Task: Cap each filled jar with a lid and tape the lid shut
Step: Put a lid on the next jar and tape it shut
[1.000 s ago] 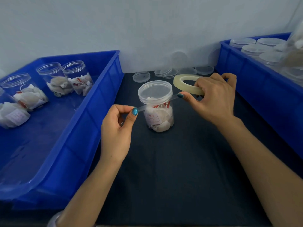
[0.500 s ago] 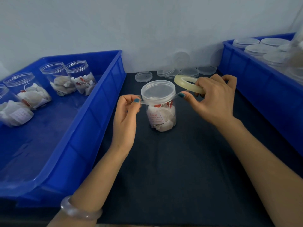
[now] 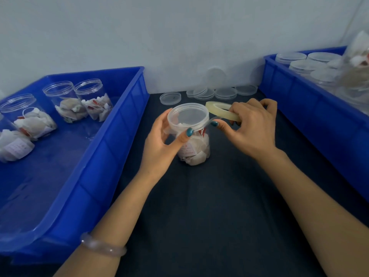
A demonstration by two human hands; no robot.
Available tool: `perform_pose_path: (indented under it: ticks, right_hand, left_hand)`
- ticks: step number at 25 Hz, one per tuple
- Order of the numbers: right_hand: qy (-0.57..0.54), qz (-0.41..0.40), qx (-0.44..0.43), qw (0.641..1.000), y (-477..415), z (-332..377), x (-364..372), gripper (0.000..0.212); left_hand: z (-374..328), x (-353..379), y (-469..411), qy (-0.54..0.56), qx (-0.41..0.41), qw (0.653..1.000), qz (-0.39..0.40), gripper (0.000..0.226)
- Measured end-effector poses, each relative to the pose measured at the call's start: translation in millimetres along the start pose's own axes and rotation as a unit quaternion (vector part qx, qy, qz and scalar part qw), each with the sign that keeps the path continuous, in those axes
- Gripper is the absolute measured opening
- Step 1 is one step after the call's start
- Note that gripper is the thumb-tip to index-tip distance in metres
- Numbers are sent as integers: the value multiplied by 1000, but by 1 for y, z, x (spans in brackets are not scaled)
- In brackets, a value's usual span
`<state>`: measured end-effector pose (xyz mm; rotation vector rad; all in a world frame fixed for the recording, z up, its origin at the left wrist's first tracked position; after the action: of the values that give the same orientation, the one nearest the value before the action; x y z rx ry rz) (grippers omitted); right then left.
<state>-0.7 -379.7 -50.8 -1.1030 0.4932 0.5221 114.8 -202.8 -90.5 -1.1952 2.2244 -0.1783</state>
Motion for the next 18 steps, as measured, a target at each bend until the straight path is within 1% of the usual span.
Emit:
perform_pose_path:
  ticks: [1,3,6,9,10,12,14,15,16,17,18]
  right_hand:
    - [0,2,1,1000,0,0,0,70]
    - [0,4,4,1000,1,0,2,68]
    - [-4,3,6,1000,1,0,3,66]
    - [-14,1,9,1000,0,-2,2,66]
    - [-15,1,11,1000,0,-2,2,66]
    - [-19,2,14,1000,0,-3,2,66]
    - [-16,3,11,1000,1,-1,3,65]
    - [-13,4,9,1000,1,0,4,64]
    - [-12,5,6,1000,1,1,5,63]
    - [-15,4,4,1000,1,2,5,62]
    - [-19,2,3,1000,1,3,5,61]
  left_hand:
    - [2,-2,-1,15,3,1000,-1,66]
    - [5,-5,-3,36,-4,999,-1,63]
    - [14,-4,-7,70,-40,997,18,69]
    - [22,-1,-8,140,-72,987,41,71]
    - [22,1,-8,158,-77,983,49,66]
    - [24,3,-7,176,-81,980,50,48]
    - [27,-1,-5,174,-88,981,14,33]
    - [28,-5,-4,159,-87,983,-12,31]
    - [25,-8,-3,137,-75,987,-31,33]
    - [20,-7,-2,109,-55,992,-36,41]
    - [12,-2,-1,80,-33,996,-25,55]
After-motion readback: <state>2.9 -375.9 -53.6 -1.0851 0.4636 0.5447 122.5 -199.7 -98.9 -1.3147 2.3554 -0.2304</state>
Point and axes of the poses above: each hand's wrist, its own y-axis away from the middle knuckle, its own x-axis out of the palm, z = x × y, the point moved 9 cm from there along -y, towards the middle knuckle, and after that the axes turned 15 degrees about -y, right-handed, at the moved point
